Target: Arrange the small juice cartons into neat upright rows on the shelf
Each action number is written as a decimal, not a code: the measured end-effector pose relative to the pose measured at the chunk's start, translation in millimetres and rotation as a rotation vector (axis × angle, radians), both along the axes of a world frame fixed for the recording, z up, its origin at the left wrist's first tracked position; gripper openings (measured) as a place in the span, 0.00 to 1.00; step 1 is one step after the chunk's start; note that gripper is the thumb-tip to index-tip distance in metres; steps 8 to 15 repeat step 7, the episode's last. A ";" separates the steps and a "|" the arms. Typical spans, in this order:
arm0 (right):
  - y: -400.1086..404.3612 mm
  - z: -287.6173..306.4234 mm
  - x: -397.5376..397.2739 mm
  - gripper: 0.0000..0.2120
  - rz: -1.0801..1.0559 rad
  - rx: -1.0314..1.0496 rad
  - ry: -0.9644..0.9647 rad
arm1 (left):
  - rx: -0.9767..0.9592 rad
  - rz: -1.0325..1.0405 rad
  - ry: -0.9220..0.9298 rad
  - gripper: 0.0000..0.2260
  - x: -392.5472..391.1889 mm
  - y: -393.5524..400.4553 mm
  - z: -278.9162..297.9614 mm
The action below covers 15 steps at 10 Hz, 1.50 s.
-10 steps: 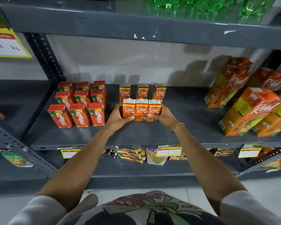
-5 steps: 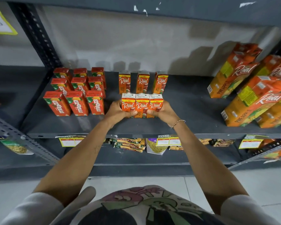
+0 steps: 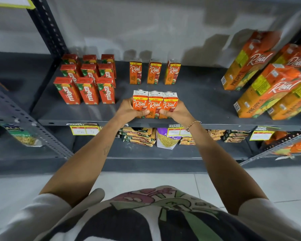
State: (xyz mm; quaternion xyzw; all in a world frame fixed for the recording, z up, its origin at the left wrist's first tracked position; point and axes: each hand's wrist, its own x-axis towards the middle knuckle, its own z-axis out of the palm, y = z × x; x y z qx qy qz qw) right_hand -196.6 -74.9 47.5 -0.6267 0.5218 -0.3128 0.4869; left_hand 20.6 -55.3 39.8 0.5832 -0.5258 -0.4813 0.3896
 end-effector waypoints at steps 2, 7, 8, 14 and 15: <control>11.4 0.1 -2.8 0.23 -0.007 -0.002 0.002 | 0.025 -0.010 -0.013 0.19 -1.8 9.1 2.0; 26.6 35.3 -16.6 0.41 -0.020 -0.044 -0.070 | -0.139 0.050 0.031 0.40 -4.2 39.4 18.7; 26.6 35.3 -16.6 0.41 -0.020 -0.044 -0.070 | -0.139 0.050 0.031 0.40 -4.2 39.4 18.7; 26.6 35.3 -16.6 0.41 -0.020 -0.044 -0.070 | -0.139 0.050 0.031 0.40 -4.2 39.4 18.7; 26.6 35.3 -16.6 0.41 -0.020 -0.044 -0.070 | -0.139 0.050 0.031 0.40 -4.2 39.4 18.7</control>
